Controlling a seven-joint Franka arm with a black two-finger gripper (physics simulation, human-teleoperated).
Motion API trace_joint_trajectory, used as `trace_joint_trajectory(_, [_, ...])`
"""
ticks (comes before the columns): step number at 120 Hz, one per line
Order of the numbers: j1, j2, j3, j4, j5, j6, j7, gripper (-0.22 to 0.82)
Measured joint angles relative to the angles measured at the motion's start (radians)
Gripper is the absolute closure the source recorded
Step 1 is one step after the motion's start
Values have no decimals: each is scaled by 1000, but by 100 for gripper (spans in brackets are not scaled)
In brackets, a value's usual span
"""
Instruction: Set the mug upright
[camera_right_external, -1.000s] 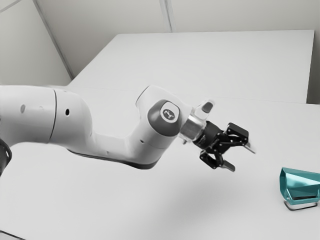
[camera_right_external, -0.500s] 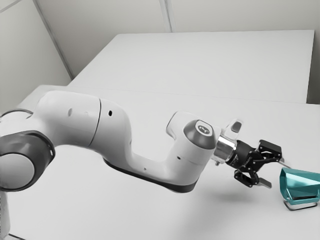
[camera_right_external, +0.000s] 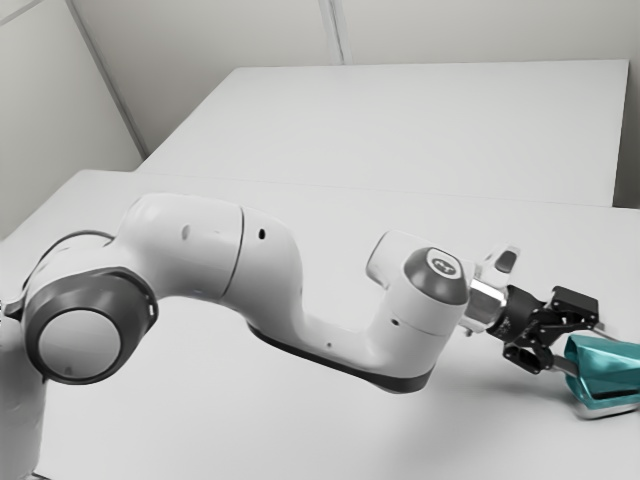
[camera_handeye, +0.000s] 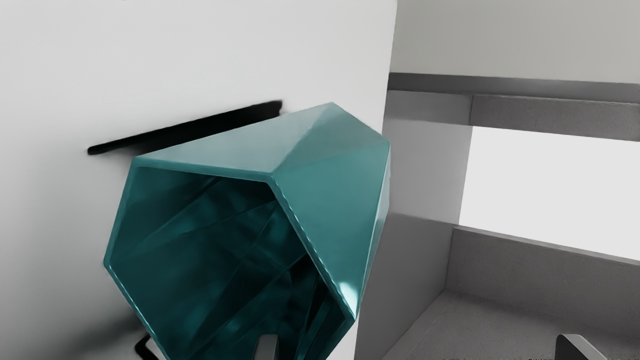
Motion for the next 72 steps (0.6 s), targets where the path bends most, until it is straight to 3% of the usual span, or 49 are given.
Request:
trace_joint_trajectory(27, [-12,21,2,28,2,5,35,3])
trace_joint_trajectory(55, [-19,21,2,29,1,18,60,49])
trace_joint_trajectory(72, [-25,18,2,29,-1,32,74,65])
